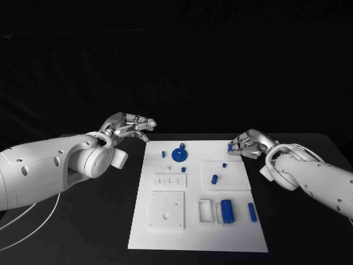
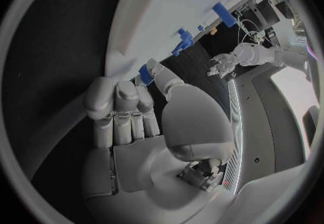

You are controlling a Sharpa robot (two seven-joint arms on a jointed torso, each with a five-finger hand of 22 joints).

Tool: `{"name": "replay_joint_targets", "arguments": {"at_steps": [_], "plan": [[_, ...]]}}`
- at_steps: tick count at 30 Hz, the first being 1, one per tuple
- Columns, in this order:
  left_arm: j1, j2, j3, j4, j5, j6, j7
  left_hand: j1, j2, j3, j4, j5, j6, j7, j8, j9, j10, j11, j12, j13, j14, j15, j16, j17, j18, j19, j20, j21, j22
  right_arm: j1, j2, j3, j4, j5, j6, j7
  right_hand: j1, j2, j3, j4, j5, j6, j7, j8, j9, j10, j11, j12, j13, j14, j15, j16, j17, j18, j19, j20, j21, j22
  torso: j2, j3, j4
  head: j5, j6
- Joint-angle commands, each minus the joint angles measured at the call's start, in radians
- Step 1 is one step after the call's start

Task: Assemble the parts on the task board

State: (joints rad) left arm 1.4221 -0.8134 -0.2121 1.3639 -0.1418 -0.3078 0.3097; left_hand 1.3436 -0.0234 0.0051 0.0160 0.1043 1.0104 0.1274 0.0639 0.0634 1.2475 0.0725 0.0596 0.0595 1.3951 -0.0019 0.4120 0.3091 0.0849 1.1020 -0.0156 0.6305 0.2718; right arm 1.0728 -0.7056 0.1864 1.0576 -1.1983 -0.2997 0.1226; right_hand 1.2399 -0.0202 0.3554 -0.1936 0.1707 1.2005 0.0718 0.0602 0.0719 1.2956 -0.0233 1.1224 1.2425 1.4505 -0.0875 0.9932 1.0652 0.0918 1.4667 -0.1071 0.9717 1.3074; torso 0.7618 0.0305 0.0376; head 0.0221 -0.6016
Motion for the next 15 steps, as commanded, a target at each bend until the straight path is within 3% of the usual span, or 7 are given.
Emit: {"name": "replay_joint_targets", "arguments": {"at_steps": [1,4,5,6,10,15], "plan": [[0.003,0.002,0.003,0.000,-0.044,0.041,-0.067,-0.022,0.000,-0.006,0.022,0.000,0.045,-0.021,0.010,0.006,0.111,-0.037,0.005,0.006,0.037,-0.029,0.099,0.057,-0.016,0.035,-0.026,0.045,0.026,0.015,-0.010,0.001,0.026,0.003,0.002,-0.024,-0.004,0.001,0.002,-0.004,0.000,0.027,-0.013,0.004,0.029,0.001,-0.006,-0.001,0.001,0.001,-0.006,-0.003,0.002,-0.010,0.063,-0.005,0.004,0.121,-0.007,-0.0015,-0.0072,0.000,0.004],[0.010,0.009,0.004,-0.011,-0.079,0.074,-0.130,-0.038,-0.004,-0.016,0.037,0.005,0.068,-0.033,0.002,0.008,0.215,-0.068,0.017,0.018,0.031,-0.057,0.256,0.168,-0.030,0.052,-0.059,0.122,0.078,0.029,-0.020,0.001,0.054,-0.011,0.015,-0.040,-0.005,0.000,0.002,-0.005,-0.002,0.027,-0.013,0.004,0.029,0.001,-0.006,-0.001,0.001,0.001,-0.006,-0.003,0.002,-0.009,0.063,-0.005,0.004,0.121,-0.015,-0.0024,-0.0111,0.002,0.005],[0.013,0.012,0.004,-0.014,-0.091,0.085,-0.150,-0.052,-0.003,-0.022,0.043,0.005,0.075,-0.037,0.000,0.010,0.250,-0.080,0.036,0.034,0.024,-0.072,0.347,0.228,-0.035,0.054,-0.077,0.179,0.118,0.033,-0.022,0.001,0.062,-0.015,0.019,-0.045,-0.005,0.000,0.003,-0.005,-0.005,0.027,-0.013,0.004,0.029,0.000,-0.006,-0.002,0.001,0.001,-0.006,-0.002,0.003,-0.009,0.063,-0.005,0.003,0.121,-0.018,-0.0028,-0.0131,0.004,0.003],[0.017,0.016,0.004,-0.019,-0.109,0.100,-0.180,-0.067,-0.003,-0.028,0.046,0.005,0.081,-0.044,0.002,0.011,0.257,-0.088,0.084,0.067,0.009,-0.079,0.422,0.276,-0.035,0.037,-0.085,0.233,0.159,0.039,-0.025,0.001,0.074,-0.023,0.025,-0.052,-0.005,0.000,0.003,-0.005,-0.006,0.027,-0.013,0.004,0.029,0.000,-0.006,-0.002,0.001,0.001,-0.006,-0.002,0.003,-0.009,0.063,-0.005,0.003,0.121,-0.021,-0.0028,-0.0140,0.007,0.004],[0.035,0.036,0.005,-0.036,-0.165,0.159,-0.277,-0.115,-0.016,-0.027,0.072,0.004,0.124,-0.059,0.000,0.039,0.255,-0.114,0.270,0.180,0.021,-0.103,0.563,0.358,-0.029,0.036,-0.107,0.344,0.245,0.056,-0.031,0.001,0.117,-0.046,0.044,-0.076,-0.004,-0.002,0.004,-0.006,-0.008,0.026,-0.013,0.003,0.029,0.001,-0.006,-0.001,0.002,0.001,-0.006,-0.003,0.002,-0.009,0.063,-0.005,0.004,0.121,-0.034,-0.0041,-0.0188,0.021,0.009],[0.054,0.069,0.005,-0.059,-0.221,0.210,-0.381,-0.162,-0.064,0.023,0.132,0.010,0.164,-0.081,0.003,0.117,0.260,-0.127,0.347,0.274,0.022,-0.111,0.684,0.424,-0.018,0.010,-0.115,0.417,0.334,0.070,-0.029,0.001,0.165,-0.072,0.066,-0.104,-0.003,-0.005,0.009,-0.007,-0.010,0.027,-0.012,0.004,0.028,0.002,-0.006,0.000,0.003,0.001,-0.005,-0.003,0.003,-0.009,0.063,-0.005,0.003,0.121,-0.048,-0.0073,-0.0217,0.023,0.007]]}}
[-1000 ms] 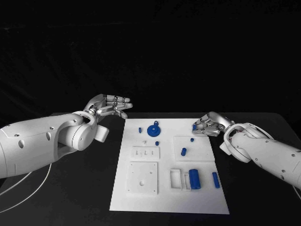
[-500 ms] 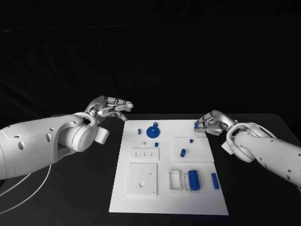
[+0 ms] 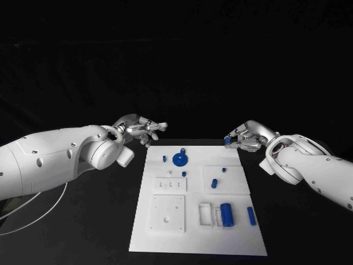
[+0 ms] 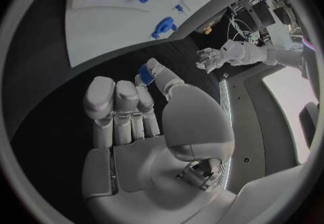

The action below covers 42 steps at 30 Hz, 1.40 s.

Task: Assemble the parts on the task board

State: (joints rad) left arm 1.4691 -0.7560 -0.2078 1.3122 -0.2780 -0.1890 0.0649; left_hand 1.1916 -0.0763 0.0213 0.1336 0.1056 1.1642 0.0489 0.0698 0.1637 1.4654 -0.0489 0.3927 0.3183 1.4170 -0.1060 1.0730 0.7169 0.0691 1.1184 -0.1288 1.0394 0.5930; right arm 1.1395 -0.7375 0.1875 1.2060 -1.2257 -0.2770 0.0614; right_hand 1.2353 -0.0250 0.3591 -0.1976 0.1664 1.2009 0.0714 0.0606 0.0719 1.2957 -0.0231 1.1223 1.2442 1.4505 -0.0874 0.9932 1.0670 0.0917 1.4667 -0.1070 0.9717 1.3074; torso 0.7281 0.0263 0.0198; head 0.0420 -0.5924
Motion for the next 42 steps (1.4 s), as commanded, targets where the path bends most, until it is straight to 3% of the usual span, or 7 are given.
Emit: {"name": "replay_joint_targets", "arguments": {"at_steps": [1,7,11,19,25,32,42], "plan": [[0.010,0.019,0.001,-0.013,-0.094,0.098,-0.158,-0.021,-0.016,0.012,0.027,0.021,0.013,-0.004,-0.003,0.029,0.043,-0.007,0.022,0.024,0.004,-0.008,0.040,0.031,-0.001,-0.005,-0.003,0.012,0.022,0.006,0.005,0.000,0.026,-0.051,0.048,-0.049,0.001,0.000,0.005,-0.003,-0.006,0.026,-0.012,0.003,0.028,0.002,-0.006,0.000,0.002,0.001,-0.005,-0.003,0.001,-0.009,0.063,-0.005,0.003,0.121,-0.018,-0.0038,-0.0048,0.003,-0.004],[0.020,0.062,0.001,-0.039,-0.141,0.149,-0.280,-0.052,-0.056,0.045,0.095,0.023,0.026,-0.018,-0.005,0.163,0.042,-0.014,0.055,0.076,0.009,-0.015,0.116,0.065,0.000,0.001,-0.008,0.000,0.095,0.014,0.035,0.000,0.061,-0.080,0.067,-0.079,0.002,-0.002,0.013,-0.002,-0.010,0.023,-0.010,0.003,0.026,0.001,-0.005,-0.001,0.003,0.000,-0.005,-0.005,0.001,-0.008,0.063,-0.004,0.000,0.120,-0.034,-0.0062,-0.0084,0.006,-0.012],[0.023,0.091,0.000,-0.052,-0.161,0.176,-0.350,-0.064,-0.078,0.048,0.141,0.008,0.045,-0.032,-0.003,0.302,0.044,-0.020,0.078,0.088,0.014,-0.021,0.151,0.088,-0.005,0.009,-0.013,-0.022,0.139,0.016,0.063,-0.001,0.067,-0.093,0.077,-0.092,0.001,-0.005,0.014,-0.001,-0.013,0.021,-0.010,0.003,0.025,0.001,-0.004,-0.001,0.003,0.001,-0.005,-0.006,0.001,-0.008,0.063,-0.004,-0.002,0.120,-0.041,-0.0085,-0.0054,0.003,-0.011],[0.023,0.134,-0.003,-0.064,-0.183,0.203,-0.425,-0.083,-0.086,0.049,0.147,0.023,0.057,-0.045,-0.003,0.483,0.044,-0.024,0.084,0.086,0.011,-0.023,0.161,0.088,-0.010,0.021,-0.017,-0.064,0.205,0.016,0.111,-0.011,0.070,-0.117,0.095,-0.117,0.002,-0.005,0.015,-0.002,-0.013,0.019,-0.009,0.003,0.024,0.001,-0.004,0.000,0.004,0.000,-0.005,-0.006,0.000,-0.008,0.063,-0.004,-0.002,0.120,-0.049,-0.0097,-0.0068,0.002,-0.021],[0.023,0.147,-0.004,-0.063,-0.189,0.205,-0.444,-0.090,-0.089,0.048,0.148,0.037,0.056,-0.048,-0.002,0.544,0.044,-0.025,0.084,0.087,0.010,-0.024,0.162,0.084,-0.012,0.029,-0.018,-0.089,0.241,0.016,0.137,-0.026,0.064,-0.116,0.113,-0.127,0.002,-0.006,0.019,-0.002,-0.008,0.015,-0.007,0.003,0.022,-0.002,-0.002,-0.002,0.004,0.000,-0.004,-0.009,-0.001,-0.007,0.062,-0.003,-0.006,0.119,-0.054,-0.0100,-0.0099,-0.001,-0.037],[0.023,0.153,-0.004,-0.054,-0.194,0.200,-0.453,-0.094,-0.092,0.047,0.148,0.044,0.055,-0.051,-0.003,0.603,0.044,-0.026,0.080,0.087,0.008,-0.024,0.157,0.072,-0.015,0.039,-0.019,-0.123,0.283,0.017,0.164,-0.042,0.059,-0.115,0.133,-0.138,-0.001,-0.007,0.018,0.000,-0.006,0.015,-0.008,0.003,0.021,-0.003,-0.002,-0.003,0.003,0.000,-0.004,-0.010,-0.002,-0.007,0.062,-0.003,-0.008,0.118,-0.049,-0.0087,-0.0047,-0.005,-0.039],[0.023,0.167,-0.004,-0.050,-0.221,0.202,-0.474,-0.087,-0.094,0.044,0.144,0.046,0.045,-0.048,-0.003,0.605,0.043,-0.023,0.071,0.087,0.003,-0.022,0.153,0.061,-0.016,0.043,-0.016,-0.148,0.315,0.017,0.186,-0.055,0.063,-0.121,0.145,-0.156,-0.001,-0.007,0.018,0.000,0.002,0.014,-0.008,0.003,0.021,-0.004,-0.002,-0.003,0.004,0.000,-0.004,-0.011,-0.002,-0.007,0.063,-0.003,-0.009,0.118,-0.049,-0.0111,-0.0049,0.002,-0.044]]}}
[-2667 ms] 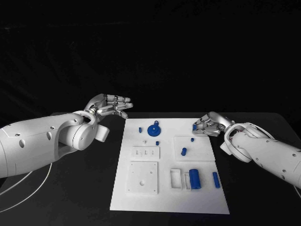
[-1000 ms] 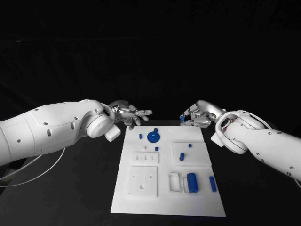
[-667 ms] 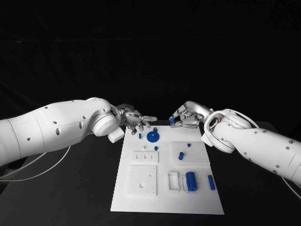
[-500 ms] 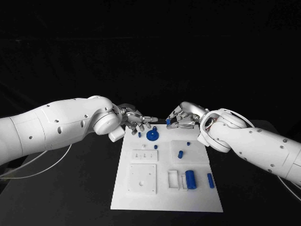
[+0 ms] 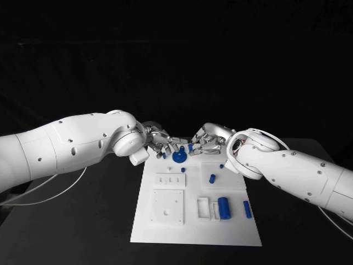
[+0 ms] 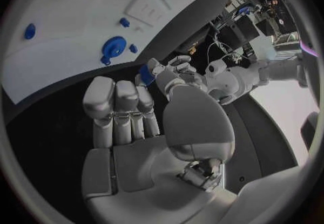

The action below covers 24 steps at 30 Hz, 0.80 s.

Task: Assemble the parts on the task board

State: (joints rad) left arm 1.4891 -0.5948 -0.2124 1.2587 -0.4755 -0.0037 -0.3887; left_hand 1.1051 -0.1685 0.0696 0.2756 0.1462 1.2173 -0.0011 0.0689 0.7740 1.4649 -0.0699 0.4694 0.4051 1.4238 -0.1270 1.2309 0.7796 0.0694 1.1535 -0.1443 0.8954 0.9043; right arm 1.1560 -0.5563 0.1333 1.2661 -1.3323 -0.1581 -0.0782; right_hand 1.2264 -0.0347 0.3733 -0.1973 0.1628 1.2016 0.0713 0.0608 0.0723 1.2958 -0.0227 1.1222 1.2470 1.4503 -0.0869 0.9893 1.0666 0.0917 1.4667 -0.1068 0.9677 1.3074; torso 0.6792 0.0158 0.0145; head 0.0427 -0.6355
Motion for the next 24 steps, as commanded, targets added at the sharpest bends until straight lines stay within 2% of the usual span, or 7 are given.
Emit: {"name": "replay_joint_targets", "arguments": {"at_steps": [1,4,6,17,24], "plan": [[0.004,0.007,0.001,0.004,-0.026,0.016,-0.024,0.000,-0.002,-0.004,0.002,0.004,-0.010,0.003,-0.003,-0.006,0.043,-0.002,-0.007,0.000,-0.005,-0.001,-0.007,-0.005,-0.016,0.008,-0.001,-0.006,0.005,0.000,0.006,-0.001,0.003,-0.016,0.027,-0.017,0.008,0.003,0.004,0.000,0.006,0.013,-0.007,0.003,0.020,-0.004,-0.002,-0.003,0.001,0.000,-0.004,-0.007,-0.001,-0.007,0.063,-0.003,-0.005,0.118,0.001,-0.0010,0.0003,0.002,-0.001],[0.004,0.012,0.001,0.003,-0.038,0.015,-0.038,0.001,-0.001,-0.004,0.001,0.004,-0.013,0.004,-0.004,-0.010,0.042,-0.001,-0.008,0.000,-0.006,-0.001,-0.009,-0.007,-0.016,0.008,0.000,-0.009,0.008,0.000,0.009,-0.002,0.005,-0.018,0.028,-0.021,0.008,0.003,0.004,0.000,0.006,0.013,-0.007,0.003,0.020,-0.004,-0.002,-0.003,0.001,0.000,-0.004,-0.007,-0.001,-0.007,0.063,-0.003,-0.005,0.118,0.001,-0.0010,0.0003,0.001,-0.002],[0.004,0.015,0.001,0.002,-0.043,0.014,-0.047,0.002,0.002,-0.004,-0.001,0.004,-0.010,0.004,-0.002,-0.026,0.043,-0.001,-0.012,0.003,-0.006,-0.001,-0.008,-0.012,-0.018,0.020,-0.001,-0.042,0.050,0.000,0.012,-0.003,0.006,-0.019,0.030,-0.024,0.007,0.002,0.003,0.001,0.007,0.013,-0.008,0.003,0.020,-0.003,-0.002,-0.002,0.001,0.000,-0.004,-0.007,-0.001,-0.007,0.063,-0.003,-0.006,0.118,0.002,-0.0009,0.0006,0.001,-0.002],[0.004,0.035,0.000,-0.010,-0.068,0.020,-0.086,0.005,0.010,-0.002,-0.013,0.007,-0.014,0.005,-0.003,-0.031,0.043,0.000,-0.014,0.003,-0.009,0.000,-0.009,-0.016,-0.018,0.022,0.001,-0.055,0.068,0.001,0.024,-0.004,0.009,-0.023,0.036,-0.030,0.006,0.001,0.002,0.002,0.009,0.013,-0.008,0.003,0.019,-0.004,-0.003,-0.003,0.001,0.000,-0.004,-0.009,-0.002,-0.007,0.063,-0.003,-0.009,0.118,0.002,-0.0005,0.0010,-0.005,-0.004],[0.004,0.045,0.000,-0.017,-0.076,0.020,-0.094,0.005,0.020,0.000,-0.026,0.009,-0.016,0.007,-0.003,-0.038,0.042,0.001,-0.016,0.003,-0.010,0.001,-0.010,-0.018,-0.018,0.026,0.001,-0.068,0.083,0.001,0.030,-0.005,0.012,-0.019,0.041,-0.031,0.006,0.001,0.002,0.002,0.009,0.013,-0.008,0.003,0.019,-0.004,-0.003,-0.003,0.001,0.000,-0.004,-0.009,-0.002,-0.007,0.063,-0.003,-0.009,0.118,0.002,-0.0005,0.0014,-0.002,-0.006]]}}
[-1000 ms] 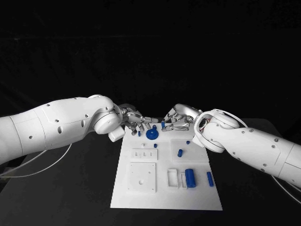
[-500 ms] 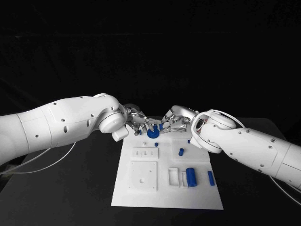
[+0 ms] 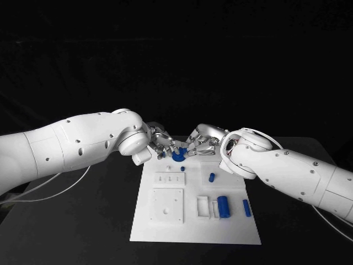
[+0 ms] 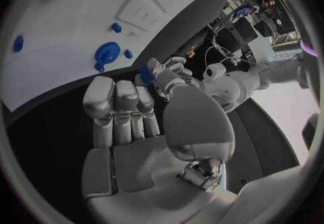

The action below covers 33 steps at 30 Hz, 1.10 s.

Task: Assemble the parts on the task board

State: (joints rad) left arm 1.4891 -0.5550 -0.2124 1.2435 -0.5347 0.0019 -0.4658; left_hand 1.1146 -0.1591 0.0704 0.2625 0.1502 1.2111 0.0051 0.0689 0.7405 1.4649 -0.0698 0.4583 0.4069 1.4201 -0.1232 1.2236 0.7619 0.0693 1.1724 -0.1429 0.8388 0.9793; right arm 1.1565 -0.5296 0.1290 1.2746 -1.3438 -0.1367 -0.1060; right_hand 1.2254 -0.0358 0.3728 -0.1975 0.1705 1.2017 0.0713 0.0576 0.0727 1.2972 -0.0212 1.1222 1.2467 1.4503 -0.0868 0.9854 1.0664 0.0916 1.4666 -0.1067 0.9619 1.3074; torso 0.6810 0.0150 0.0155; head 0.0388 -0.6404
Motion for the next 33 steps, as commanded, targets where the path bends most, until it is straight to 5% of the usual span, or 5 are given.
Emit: {"name": "replay_joint_targets", "arguments": {"at_steps": [1,9,23,26,33], "plan": [[0.003,0.007,0.000,-0.003,-0.017,0.015,-0.017,-0.004,0.011,-0.001,-0.012,0.005,-0.010,0.000,-0.003,-0.004,0.042,0.001,-0.005,0.001,-0.006,-0.003,-0.003,0.000,-0.018,0.007,0.000,-0.011,0.008,0.001,0.004,-0.001,0.003,-0.005,0.020,-0.004,0.007,0.002,0.003,0.003,0.001,0.012,-0.008,0.006,0.019,-0.006,-0.004,-0.003,0.001,0.000,-0.004,-0.005,-0.002,-0.007,0.063,-0.003,-0.003,0.118,0.001,0.0003,0.0003,0.002,-0.003],[0.003,0.016,0.001,-0.005,-0.032,0.019,-0.022,-0.004,0.015,0.001,-0.021,0.006,-0.011,0.001,-0.003,-0.011,0.042,0.001,-0.006,0.001,-0.007,-0.002,-0.004,-0.004,-0.020,0.012,0.000,-0.028,0.028,0.002,0.011,-0.002,0.005,0.000,0.023,-0.004,0.006,0.001,0.001,0.004,0.005,0.013,-0.008,0.006,0.019,-0.005,-0.005,-0.002,0.002,0.001,-0.004,-0.005,-0.001,-0.007,0.063,-0.003,-0.003,0.118,0.001,-0.0014,0.0018,0.006,-0.003],[0.003,0.019,0.001,-0.010,-0.040,0.016,-0.024,0.001,0.070,-0.018,-0.095,0.078,-0.013,0.001,-0.003,-0.025,0.042,0.001,-0.008,0.001,-0.008,-0.003,-0.004,-0.007,-0.022,0.023,0.000,-0.064,0.071,0.003,0.015,-0.003,0.006,-0.001,0.030,-0.004,0.006,0.001,0.002,0.005,0.010,0.013,-0.008,0.006,0.019,-0.007,-0.004,-0.004,0.001,0.000,-0.005,-0.007,-0.002,-0.006,0.063,-0.003,-0.005,0.117,0.002,-0.0010,0.0020,0.006,-0.002],[0.003,0.021,0.001,-0.011,-0.040,0.016,-0.023,0.003,0.076,-0.020,-0.103,0.081,-0.013,0.000,-0.003,-0.026,0.042,0.001,-0.008,0.001,-0.008,-0.003,-0.004,-0.006,-0.022,0.025,-0.001,-0.067,0.076,0.003,0.016,-0.003,0.008,-0.001,0.030,-0.004,0.006,0.002,0.001,0.006,0.011,0.013,-0.008,0.006,0.019,-0.006,-0.005,-0.004,0.001,0.000,-0.005,-0.007,-0.002,-0.006,0.063,-0.003,-0.006,0.117,0.002,-0.0009,0.0019,0.003,0.008],[0.003,0.027,0.001,-0.014,-0.040,0.026,-0.019,0.017,0.123,-0.051,-0.157,0.099,-0.017,-0.001,-0.004,-0.035,0.042,0.001,-0.012,0.001,-0.011,-0.003,-0.008,-0.012,-0.024,0.031,-0.001,-0.090,0.103,0.003,0.021,-0.003,0.008,-0.001,0.032,-0.005,0.005,0.002,-0.001,0.008,0.008,0.013,-0.009,0.006,0.019,-0.008,-0.005,-0.007,-0.002,0.000,-0.005,-0.010,-0.004,-0.006,0.063,-0.004,-0.008,0.117,0.002,0.0002,0.0017,0.003,0.006]]}}
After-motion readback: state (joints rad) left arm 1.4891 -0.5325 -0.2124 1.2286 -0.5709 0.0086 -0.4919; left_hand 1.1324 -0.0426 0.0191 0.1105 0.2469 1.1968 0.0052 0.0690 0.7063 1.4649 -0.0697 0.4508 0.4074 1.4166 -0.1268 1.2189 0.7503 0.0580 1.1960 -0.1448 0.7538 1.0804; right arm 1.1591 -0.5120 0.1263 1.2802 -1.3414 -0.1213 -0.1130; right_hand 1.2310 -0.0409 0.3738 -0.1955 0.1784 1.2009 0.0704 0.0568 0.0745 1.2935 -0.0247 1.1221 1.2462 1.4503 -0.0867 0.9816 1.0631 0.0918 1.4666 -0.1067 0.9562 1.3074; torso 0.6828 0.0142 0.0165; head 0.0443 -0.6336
